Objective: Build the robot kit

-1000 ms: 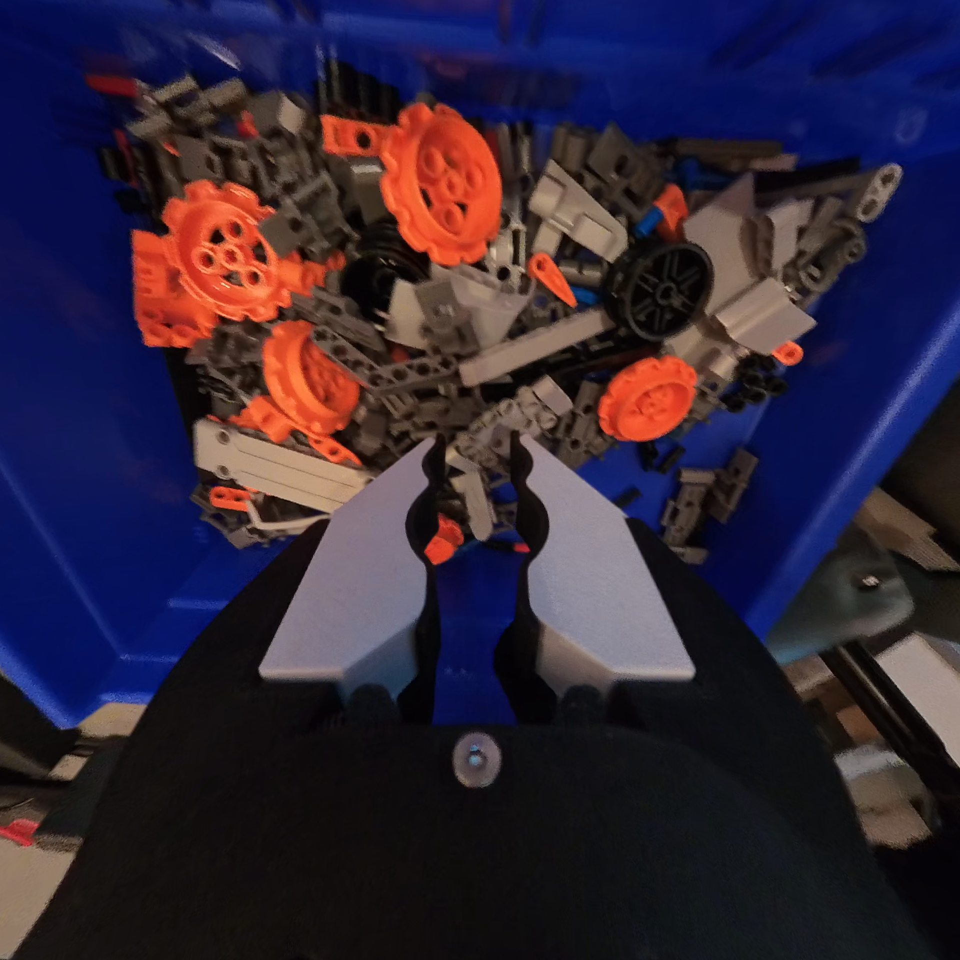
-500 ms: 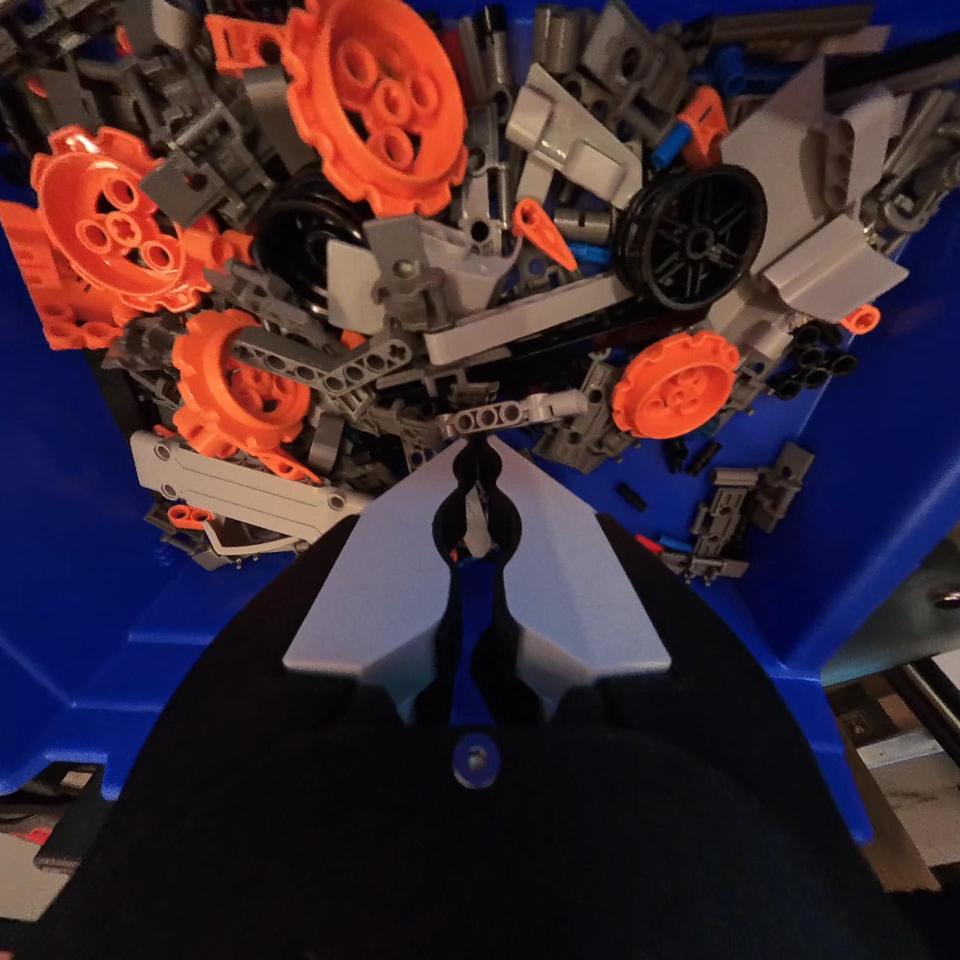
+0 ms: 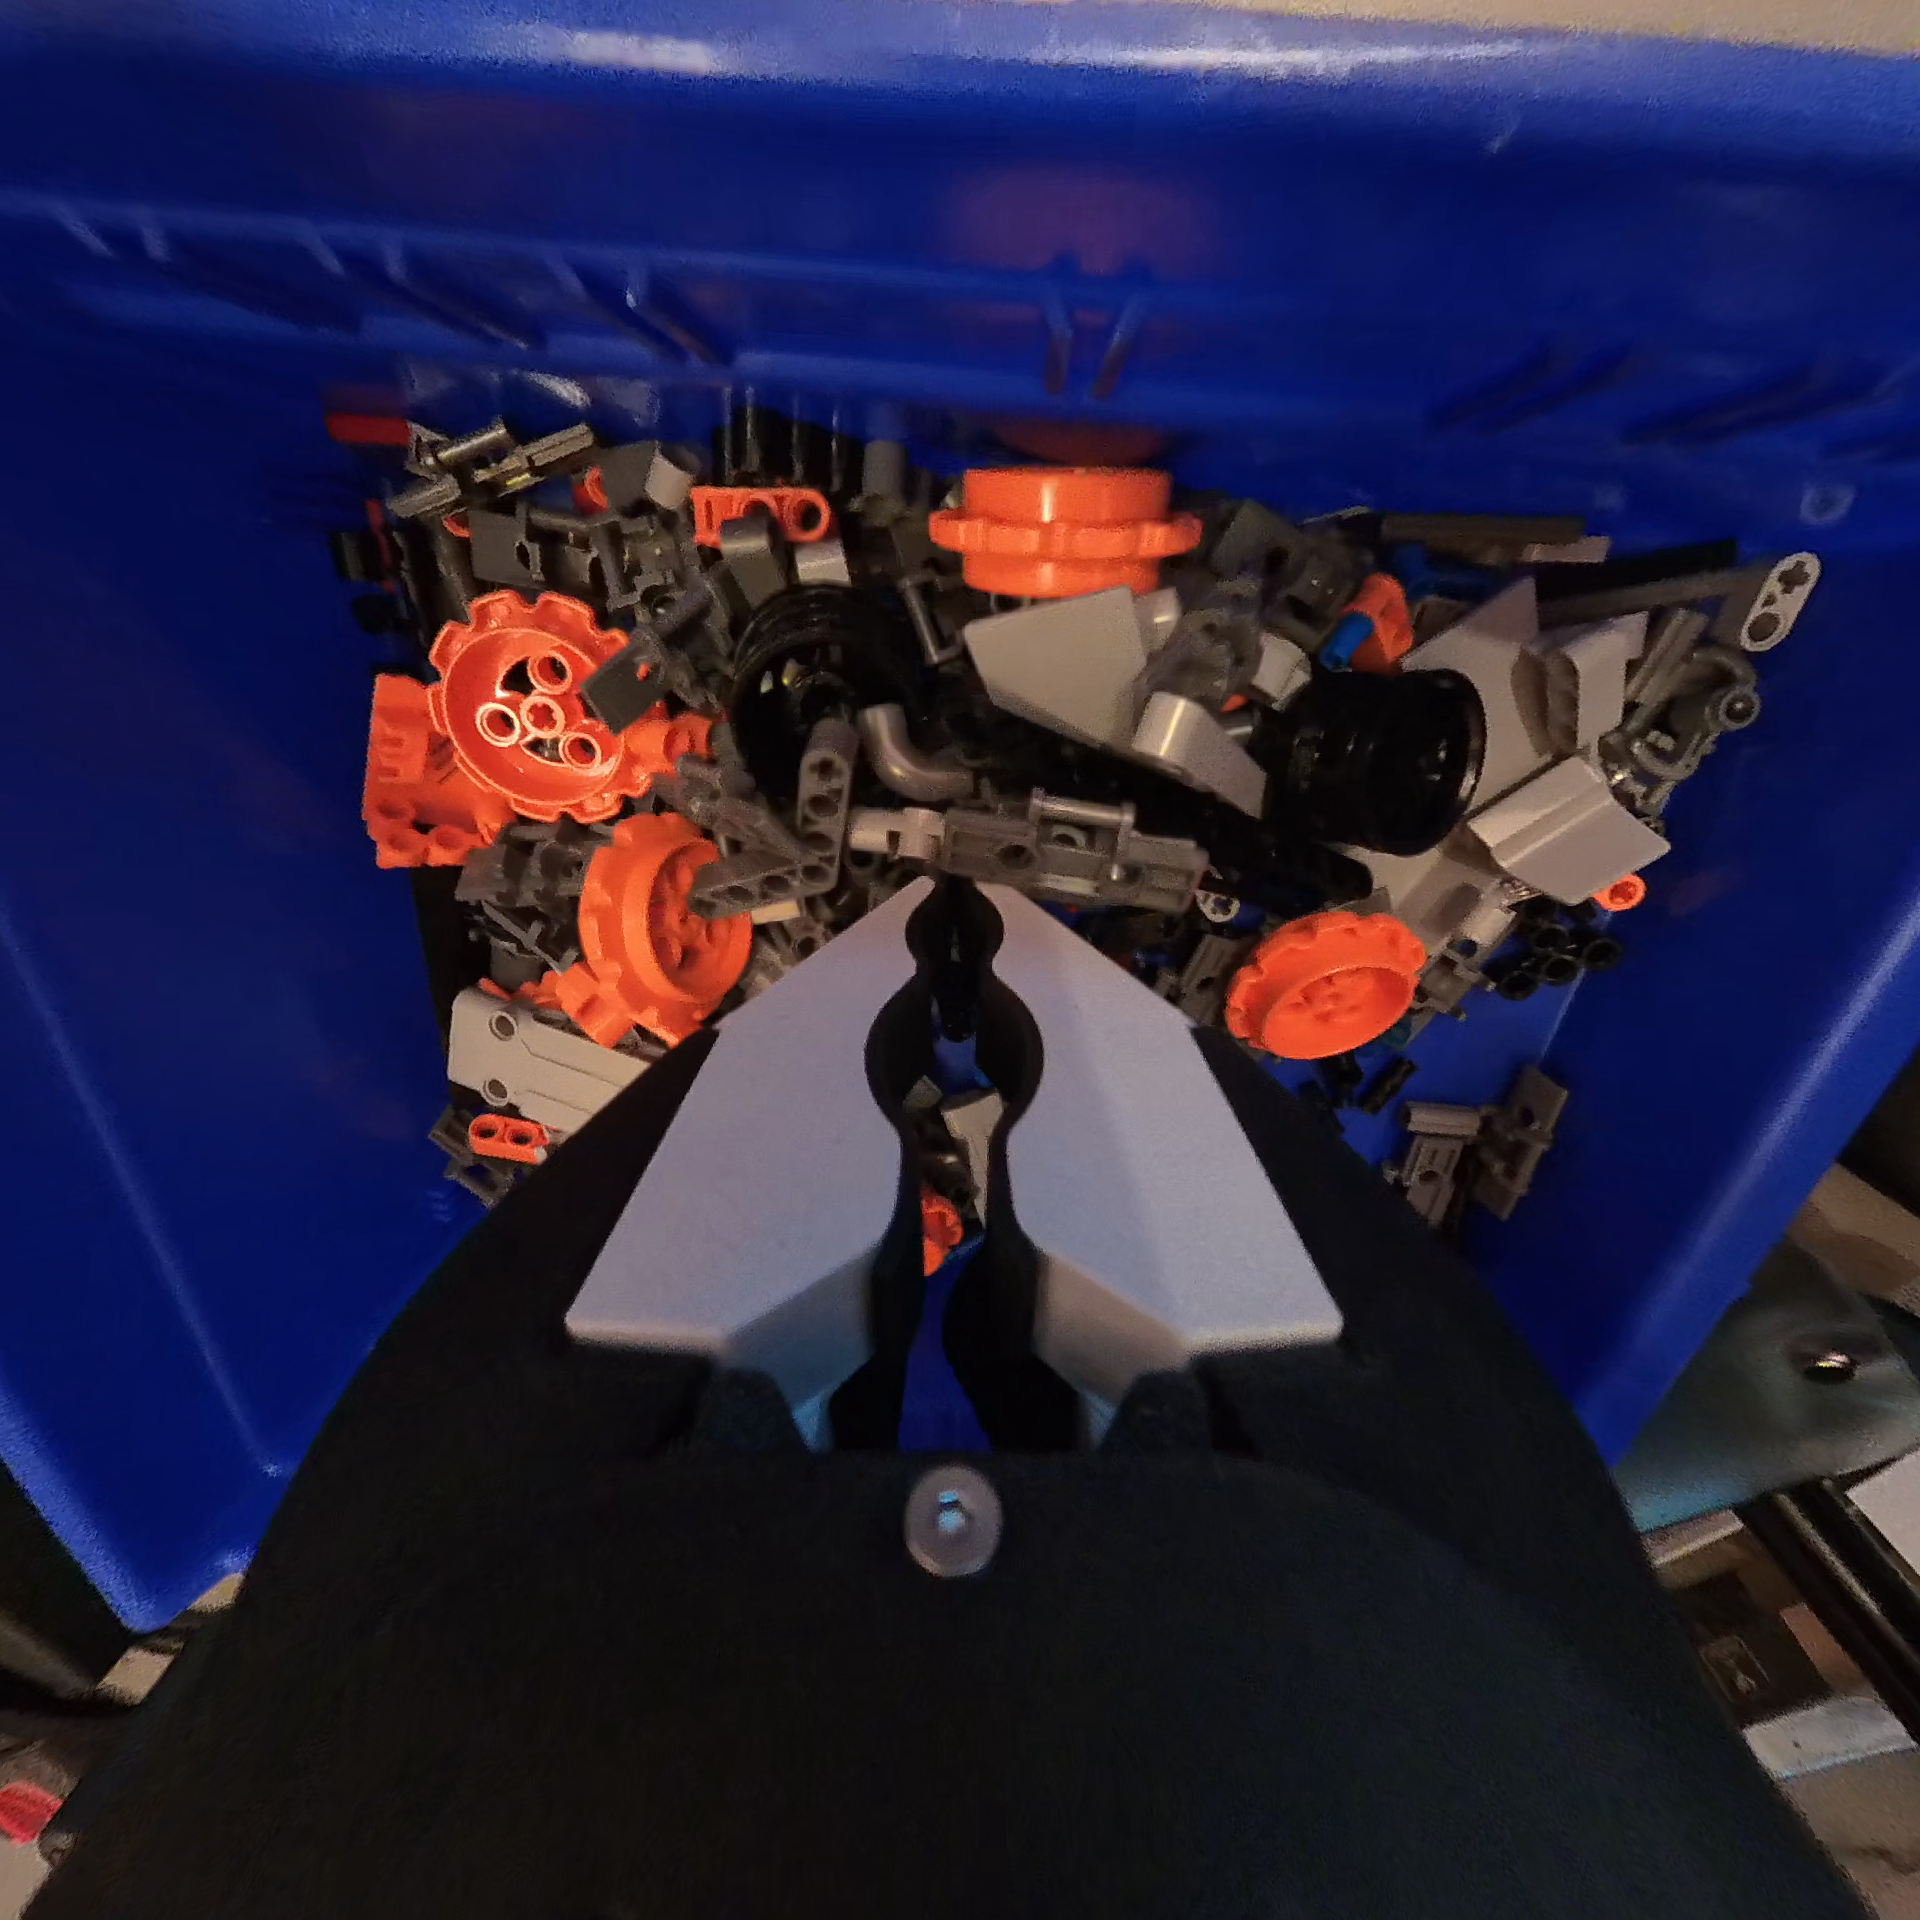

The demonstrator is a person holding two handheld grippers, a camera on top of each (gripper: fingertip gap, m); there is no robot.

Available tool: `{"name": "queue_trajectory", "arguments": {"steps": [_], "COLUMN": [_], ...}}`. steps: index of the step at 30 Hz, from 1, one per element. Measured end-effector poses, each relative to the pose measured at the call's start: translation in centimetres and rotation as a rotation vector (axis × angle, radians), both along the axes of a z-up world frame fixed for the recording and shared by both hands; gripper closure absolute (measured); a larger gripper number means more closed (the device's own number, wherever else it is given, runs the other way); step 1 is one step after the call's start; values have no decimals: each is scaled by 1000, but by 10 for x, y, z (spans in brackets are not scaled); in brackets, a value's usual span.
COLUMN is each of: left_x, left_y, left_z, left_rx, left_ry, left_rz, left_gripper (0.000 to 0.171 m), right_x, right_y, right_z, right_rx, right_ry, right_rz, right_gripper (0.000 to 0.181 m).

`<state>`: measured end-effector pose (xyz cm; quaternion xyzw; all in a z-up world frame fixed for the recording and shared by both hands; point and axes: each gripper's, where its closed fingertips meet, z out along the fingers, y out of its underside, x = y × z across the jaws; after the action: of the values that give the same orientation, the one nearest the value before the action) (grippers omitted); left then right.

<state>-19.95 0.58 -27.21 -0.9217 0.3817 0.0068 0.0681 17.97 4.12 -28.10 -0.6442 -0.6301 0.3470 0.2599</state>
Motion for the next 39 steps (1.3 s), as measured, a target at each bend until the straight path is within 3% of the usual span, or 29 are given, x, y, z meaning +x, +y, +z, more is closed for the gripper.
{"name": "queue_trajectory", "arguments": {"steps": [6,11,19,25,28,33,39], "left_x": [4,-7,-52,-68,-66,-63,-42], "left_y": [6,-3,-25,-42,-35,-34,-57], "left_z": [6,9,18,-4,-12,-14,-10], "left_rx": [22,7,-22,-180,-191,-196,-220], "left_ry": [-23,-12,74,129,136,152,98], "left_rz": [5,19,131,225,237,226,159], "left_gripper": [171,159,149,132,133,149,154], "right_x": [0,0,0,0,0,0,1], "right_y": [0,0,0,-1,-1,-1,-1], "right_z": [0,1,0,0,0,1,1], "right_rx": [0,-1,-1,1,1,0,-2], "right_ry": [-1,2,-1,-2,-1,1,1], "right_rz": [0,-1,0,2,2,3,5], "right_gripper": [168,168,168,168,168,168,168]}}
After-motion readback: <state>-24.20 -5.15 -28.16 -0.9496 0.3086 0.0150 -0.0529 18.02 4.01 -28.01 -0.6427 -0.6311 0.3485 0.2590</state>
